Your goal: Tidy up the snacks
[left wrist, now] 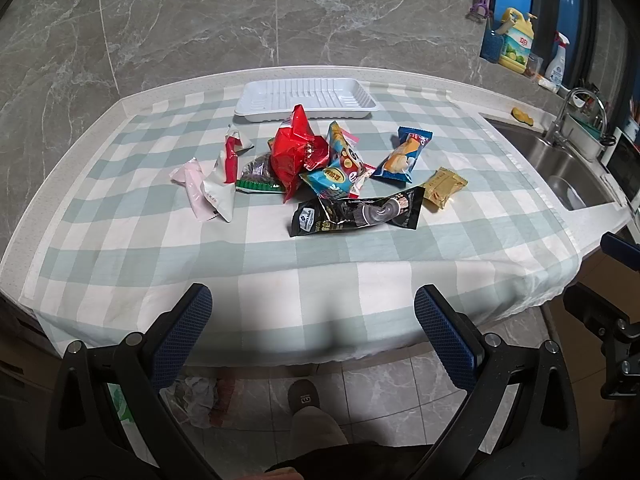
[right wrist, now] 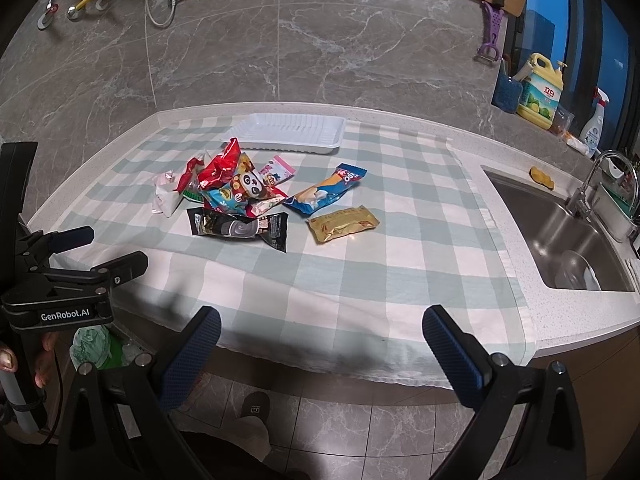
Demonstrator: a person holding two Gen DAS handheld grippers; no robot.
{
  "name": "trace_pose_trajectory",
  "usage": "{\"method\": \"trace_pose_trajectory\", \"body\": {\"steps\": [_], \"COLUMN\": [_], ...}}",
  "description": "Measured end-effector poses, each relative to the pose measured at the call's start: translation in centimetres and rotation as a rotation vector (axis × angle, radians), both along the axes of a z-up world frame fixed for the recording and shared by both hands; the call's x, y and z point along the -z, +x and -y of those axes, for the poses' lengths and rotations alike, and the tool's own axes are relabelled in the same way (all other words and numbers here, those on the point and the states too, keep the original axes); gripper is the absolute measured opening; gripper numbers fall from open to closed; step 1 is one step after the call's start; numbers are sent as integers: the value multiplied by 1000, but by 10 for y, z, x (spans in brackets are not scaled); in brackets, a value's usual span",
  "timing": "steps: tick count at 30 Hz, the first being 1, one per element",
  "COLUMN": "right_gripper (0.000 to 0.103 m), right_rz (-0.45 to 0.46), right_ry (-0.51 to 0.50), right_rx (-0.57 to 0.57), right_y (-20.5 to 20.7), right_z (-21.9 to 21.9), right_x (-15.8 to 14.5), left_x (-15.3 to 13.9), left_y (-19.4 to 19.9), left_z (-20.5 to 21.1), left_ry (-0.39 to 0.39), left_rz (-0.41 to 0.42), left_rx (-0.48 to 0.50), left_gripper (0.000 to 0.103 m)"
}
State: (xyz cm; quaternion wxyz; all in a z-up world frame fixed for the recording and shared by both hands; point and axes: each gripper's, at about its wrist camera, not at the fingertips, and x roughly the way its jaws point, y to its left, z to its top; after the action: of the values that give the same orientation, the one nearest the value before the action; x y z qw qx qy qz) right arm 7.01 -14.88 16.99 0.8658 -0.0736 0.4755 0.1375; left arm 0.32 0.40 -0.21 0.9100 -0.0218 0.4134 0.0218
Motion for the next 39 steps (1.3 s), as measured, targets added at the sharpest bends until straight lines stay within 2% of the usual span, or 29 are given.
{"method": "trace_pose_trajectory", "body": {"steps": [39], "right_gripper": [103], "right_rz": [-3], "right_ry": [5], "right_rx": [0], "right_y": [4], "right_z": [2], "right_x": [1], "left_x": [1], "left_y": [2], "left_z": [0], "left_ry": [0], "left_rz": [-2], "left_rx": [-3], "left_gripper": [103]}}
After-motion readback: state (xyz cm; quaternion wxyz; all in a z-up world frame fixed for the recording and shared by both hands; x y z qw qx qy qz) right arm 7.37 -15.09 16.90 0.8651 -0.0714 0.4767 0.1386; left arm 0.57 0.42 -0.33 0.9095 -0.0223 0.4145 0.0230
